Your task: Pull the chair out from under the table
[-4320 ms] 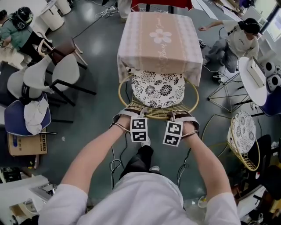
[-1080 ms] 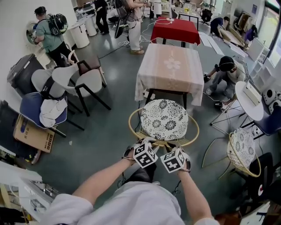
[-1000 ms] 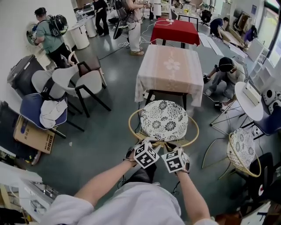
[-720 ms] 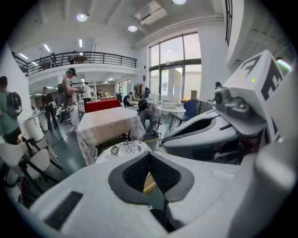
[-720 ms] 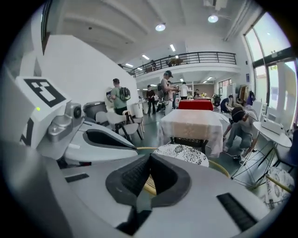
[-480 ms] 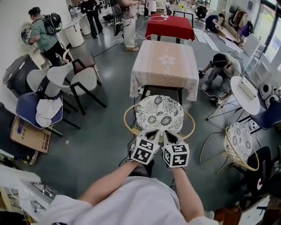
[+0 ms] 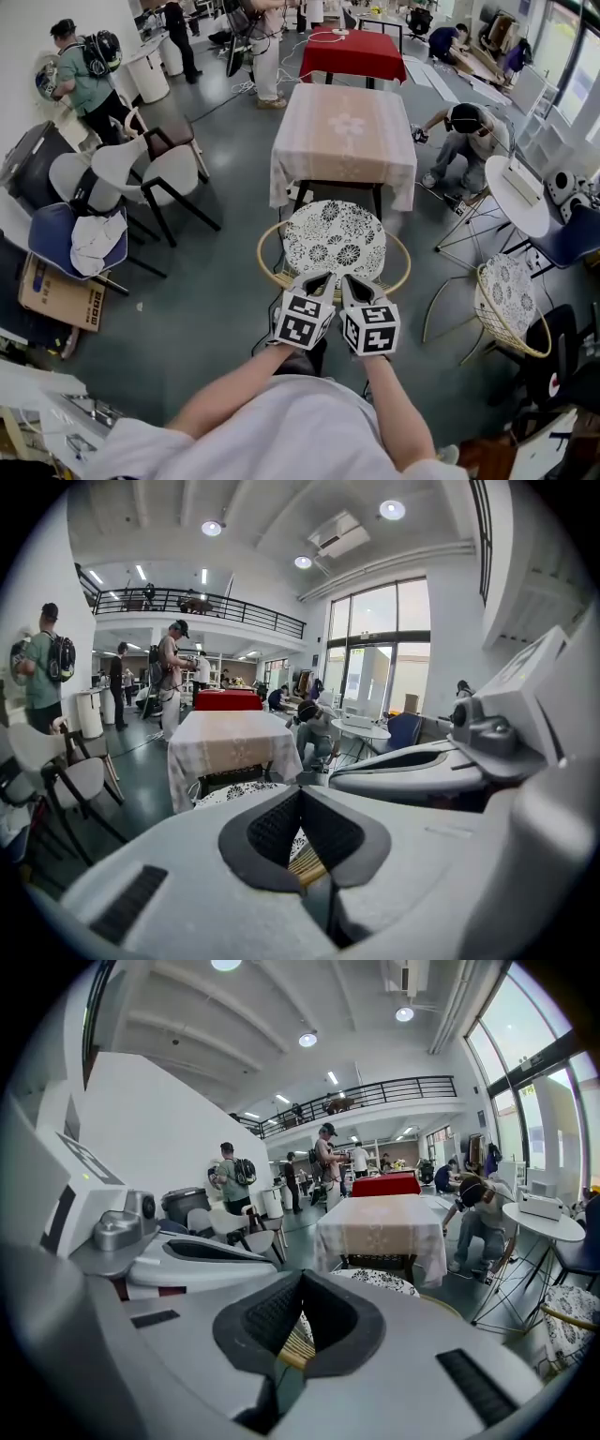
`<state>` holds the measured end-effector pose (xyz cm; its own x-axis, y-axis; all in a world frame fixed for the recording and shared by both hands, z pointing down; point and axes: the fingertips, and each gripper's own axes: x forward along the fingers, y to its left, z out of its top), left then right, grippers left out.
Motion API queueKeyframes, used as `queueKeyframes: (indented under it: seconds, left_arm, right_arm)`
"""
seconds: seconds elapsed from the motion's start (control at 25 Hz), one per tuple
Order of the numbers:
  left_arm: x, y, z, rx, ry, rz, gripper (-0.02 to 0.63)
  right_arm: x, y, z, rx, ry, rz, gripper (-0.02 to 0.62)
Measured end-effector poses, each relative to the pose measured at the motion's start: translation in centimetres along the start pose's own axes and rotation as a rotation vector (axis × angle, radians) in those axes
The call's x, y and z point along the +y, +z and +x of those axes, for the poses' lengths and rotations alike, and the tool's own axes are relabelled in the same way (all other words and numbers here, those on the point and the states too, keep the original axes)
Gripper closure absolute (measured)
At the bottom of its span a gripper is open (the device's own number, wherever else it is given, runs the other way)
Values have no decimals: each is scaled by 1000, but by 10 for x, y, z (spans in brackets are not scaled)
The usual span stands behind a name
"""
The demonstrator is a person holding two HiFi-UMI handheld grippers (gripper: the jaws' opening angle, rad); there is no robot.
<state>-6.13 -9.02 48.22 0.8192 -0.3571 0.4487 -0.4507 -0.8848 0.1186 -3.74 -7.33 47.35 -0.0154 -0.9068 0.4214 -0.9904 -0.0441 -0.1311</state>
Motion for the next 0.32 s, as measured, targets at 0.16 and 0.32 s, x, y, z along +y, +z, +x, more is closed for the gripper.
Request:
queueKeyframes:
  seconds: [0.16,0.32]
  left_arm:
    - [3,2,-1,-9,4,-14,600]
    - [5,5,-2,-15,9,-27,601]
  right_arm:
    - [0,4,0,-10,0,-1,594]
    - [2,9,0,-18,4,-3,594]
